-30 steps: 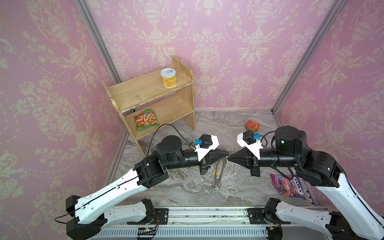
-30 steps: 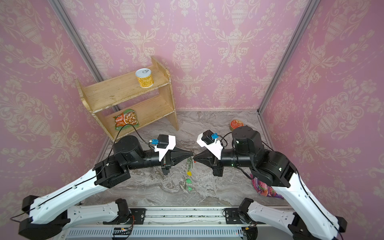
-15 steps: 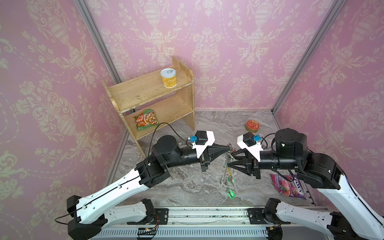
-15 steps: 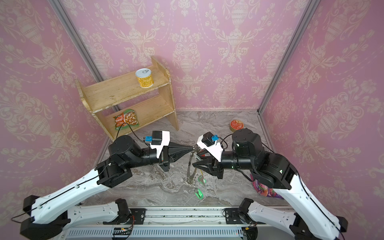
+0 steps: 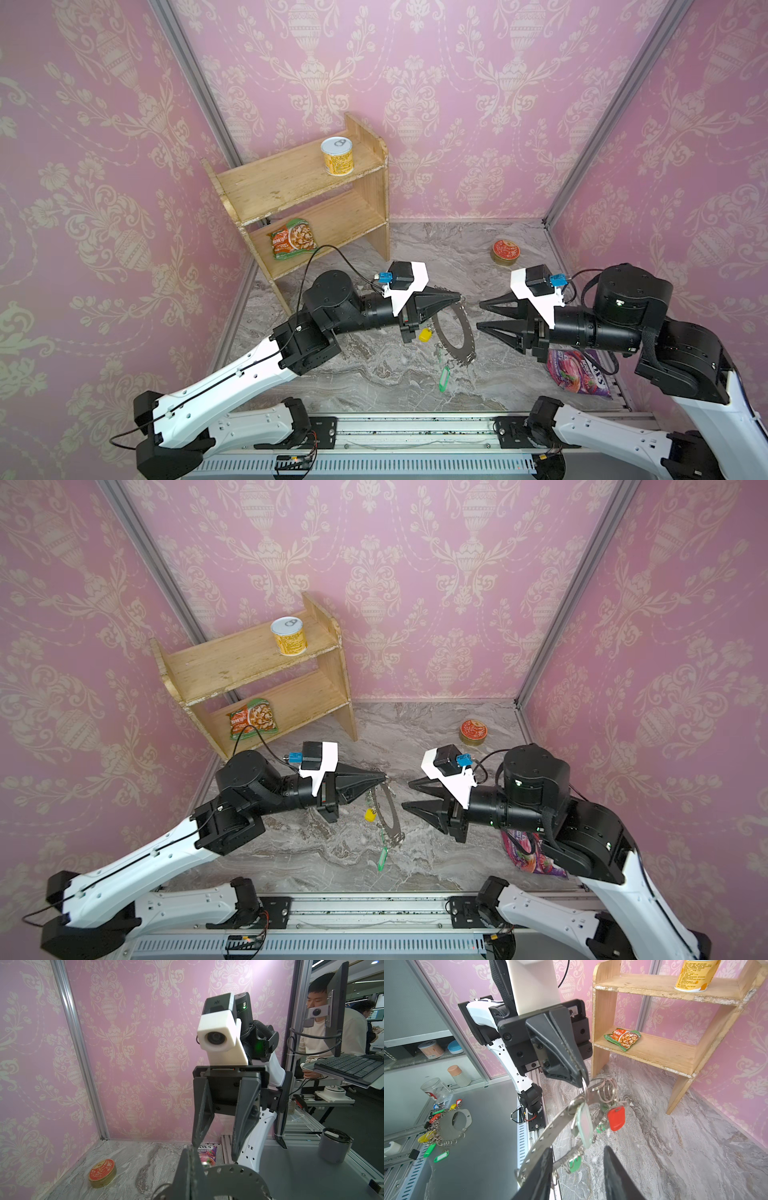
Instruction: Put the keys on the keyring
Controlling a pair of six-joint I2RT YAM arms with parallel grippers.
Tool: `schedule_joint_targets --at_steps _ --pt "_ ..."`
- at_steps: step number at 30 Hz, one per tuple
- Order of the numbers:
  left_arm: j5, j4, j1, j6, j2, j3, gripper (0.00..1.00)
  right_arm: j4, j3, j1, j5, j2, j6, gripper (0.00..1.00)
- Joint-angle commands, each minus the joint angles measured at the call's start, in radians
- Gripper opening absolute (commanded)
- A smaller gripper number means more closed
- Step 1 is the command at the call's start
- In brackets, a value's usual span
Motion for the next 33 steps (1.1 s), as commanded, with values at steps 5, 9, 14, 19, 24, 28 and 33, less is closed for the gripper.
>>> schedule_joint_targets --at_steps 5,9,14,19,24,28,33 --pt "0.052 0.071 0.009 -0.028 -0.008 0.003 0.00 0.125 -0.014 0.005 -0.009 0.011 0.019 0.34" --pt "0.057 0.079 0.008 -0.033 -0.006 0.004 0.00 0.157 -0.023 0.005 -0.037 0.027 0.027 0.27" --pt "0.056 0.090 0.009 -0.033 -0.005 0.004 0.00 0.172 -0.033 0.005 -0.067 0.046 0.035 0.22" --pt "0.059 0.094 0.008 -0.034 -0.002 0.010 0.00 0.189 -0.054 0.005 -0.078 0.046 0.045 0.18" --pt "0.064 0.091 0.009 -0.037 0.005 0.015 0.00 0.203 -0.070 0.005 -0.077 0.042 0.050 0.15" --pt "0.065 0.089 0.008 -0.037 0.008 0.015 0.00 0.219 -0.077 0.005 -0.073 0.031 0.052 0.16" --pt "0.059 0.083 0.008 -0.033 0.005 0.013 0.00 0.220 -0.075 0.006 -0.065 0.020 0.051 0.18"
